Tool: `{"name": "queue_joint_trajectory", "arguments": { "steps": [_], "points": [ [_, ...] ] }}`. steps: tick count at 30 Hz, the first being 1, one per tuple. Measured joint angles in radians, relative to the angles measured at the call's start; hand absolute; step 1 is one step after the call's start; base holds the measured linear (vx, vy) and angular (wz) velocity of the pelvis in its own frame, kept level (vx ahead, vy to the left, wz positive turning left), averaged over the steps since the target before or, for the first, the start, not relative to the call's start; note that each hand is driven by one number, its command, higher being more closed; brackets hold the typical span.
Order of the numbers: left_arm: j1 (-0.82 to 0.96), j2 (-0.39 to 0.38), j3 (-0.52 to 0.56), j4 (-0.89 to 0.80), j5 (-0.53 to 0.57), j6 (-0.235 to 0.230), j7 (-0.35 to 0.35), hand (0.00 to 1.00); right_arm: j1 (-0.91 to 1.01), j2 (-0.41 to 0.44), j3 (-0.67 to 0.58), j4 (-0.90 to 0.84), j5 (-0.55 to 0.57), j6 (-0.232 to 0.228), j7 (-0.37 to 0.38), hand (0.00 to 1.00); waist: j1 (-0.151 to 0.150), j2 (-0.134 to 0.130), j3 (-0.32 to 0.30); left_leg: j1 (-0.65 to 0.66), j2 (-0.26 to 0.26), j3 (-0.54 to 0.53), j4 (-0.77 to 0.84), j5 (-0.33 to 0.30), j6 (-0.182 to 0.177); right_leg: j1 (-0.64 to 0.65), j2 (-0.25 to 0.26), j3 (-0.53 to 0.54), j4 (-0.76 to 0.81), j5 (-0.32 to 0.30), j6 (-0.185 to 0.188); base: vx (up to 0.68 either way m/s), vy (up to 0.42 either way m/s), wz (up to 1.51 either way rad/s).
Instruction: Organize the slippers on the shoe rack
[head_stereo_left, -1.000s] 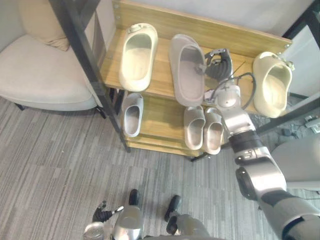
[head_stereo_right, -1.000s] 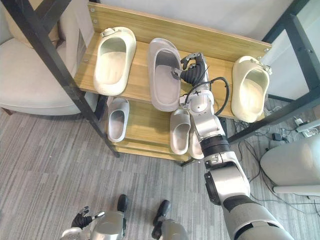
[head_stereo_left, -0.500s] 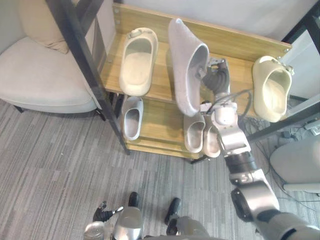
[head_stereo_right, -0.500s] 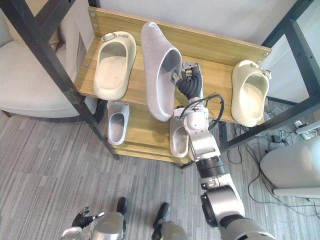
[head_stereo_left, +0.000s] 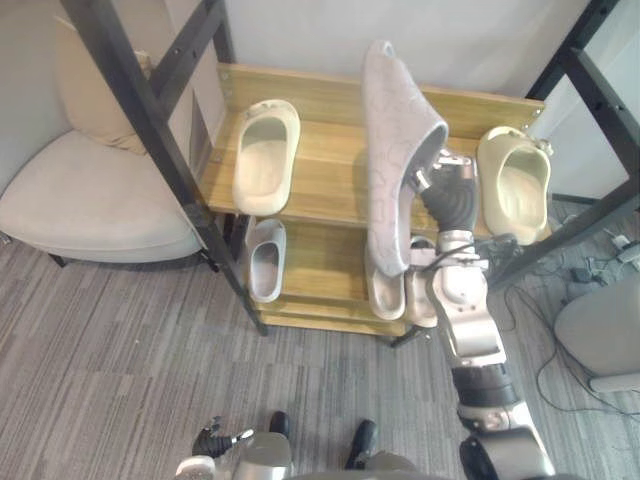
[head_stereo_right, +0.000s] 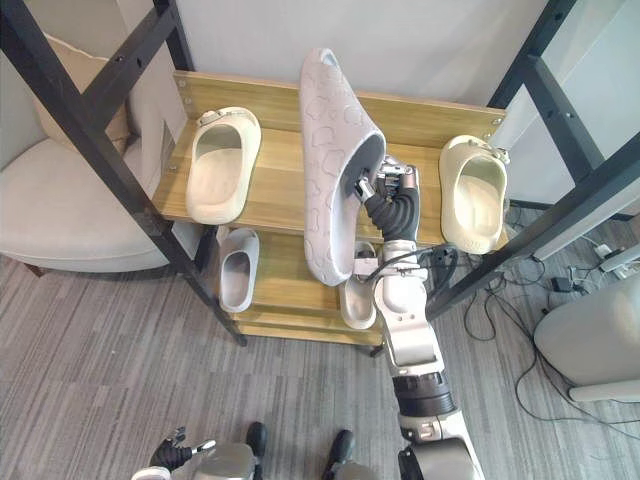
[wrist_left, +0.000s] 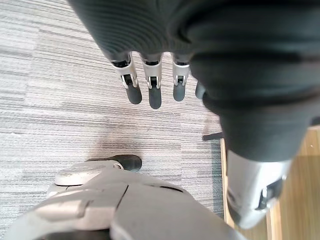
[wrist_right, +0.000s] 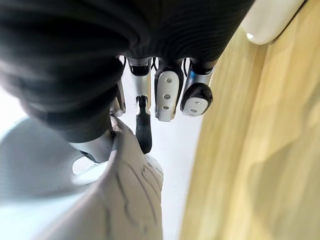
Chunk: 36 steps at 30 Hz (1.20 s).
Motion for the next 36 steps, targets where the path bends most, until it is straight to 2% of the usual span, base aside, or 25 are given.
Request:
{"name": "queue_joint_trajectory", "arguments": {
  "steps": [4,8,15,19,26,28,31,36],
  "points": [
    [0.009,0.000,-0.003,0.007,0.018,0.000,-0.006,0.00,0.100,0.015,0.020,-0.072,0.057,-0.036,0.050,1.00,-0.014,0.003,-0.016,0.029,-0.002,0.000,-0.011,0.000,0.000,0.030,-0.001,0.000,-0.011,0.002,0.003,0.00,-0.001,0.00],
    [0.017,0.000,-0.027,0.024,0.018,0.000,-0.008,0.00,0.235,0.016,0.053,-0.127,0.094,-0.060,0.095,1.00,-0.036,0.018,-0.043,0.030,-0.005,0.000,-0.017,0.000,0.000,0.028,-0.003,-0.001,-0.012,0.001,0.005,0.00,0.000,0.00],
    [0.018,-0.004,-0.071,0.046,0.029,-0.001,-0.009,0.00,0.448,0.014,0.050,-0.134,0.096,-0.058,0.166,1.00,-0.050,0.052,-0.074,0.035,-0.006,-0.001,-0.020,0.000,0.000,0.036,0.000,-0.001,-0.028,0.004,0.011,0.00,0.000,0.00],
    [0.018,-0.003,-0.082,0.050,0.036,-0.002,-0.017,0.00,0.520,0.013,0.051,-0.096,0.096,-0.055,0.220,1.00,-0.057,0.057,-0.078,0.063,-0.006,0.000,-0.030,-0.001,-0.001,0.060,0.002,0.000,-0.038,0.004,0.011,-0.01,-0.002,-0.01],
    [0.017,0.000,-0.111,0.066,0.035,-0.006,-0.018,0.00,0.575,0.006,0.070,0.030,0.089,-0.035,0.247,1.00,-0.068,0.068,-0.091,0.065,-0.006,0.003,-0.030,-0.002,-0.003,0.056,0.001,0.004,-0.032,0.000,0.016,-0.01,-0.001,-0.01],
    [0.016,0.001,-0.122,0.066,0.035,-0.006,-0.018,0.00,0.574,0.000,0.081,0.076,0.081,-0.023,0.248,1.00,-0.068,0.073,-0.093,0.063,-0.002,0.003,-0.020,-0.006,-0.007,0.045,-0.002,0.004,0.006,-0.018,0.013,0.00,0.000,0.00],
    [0.004,0.003,-0.132,0.065,0.035,-0.008,-0.019,0.00,0.568,-0.015,0.105,0.137,0.043,-0.013,0.249,1.00,-0.066,0.076,-0.086,0.028,0.006,0.000,0.072,-0.053,-0.008,-0.006,-0.024,0.001,0.146,-0.095,0.013,0.00,-0.002,0.06],
    [-0.054,0.013,-0.140,0.062,0.015,-0.010,-0.023,0.00,0.484,-0.050,0.149,0.212,-0.027,-0.010,0.242,1.00,-0.067,0.072,-0.015,-0.113,0.004,-0.027,0.361,-0.181,0.002,-0.131,-0.092,0.000,0.450,-0.243,0.011,-0.06,0.006,0.18]
  ]
}}
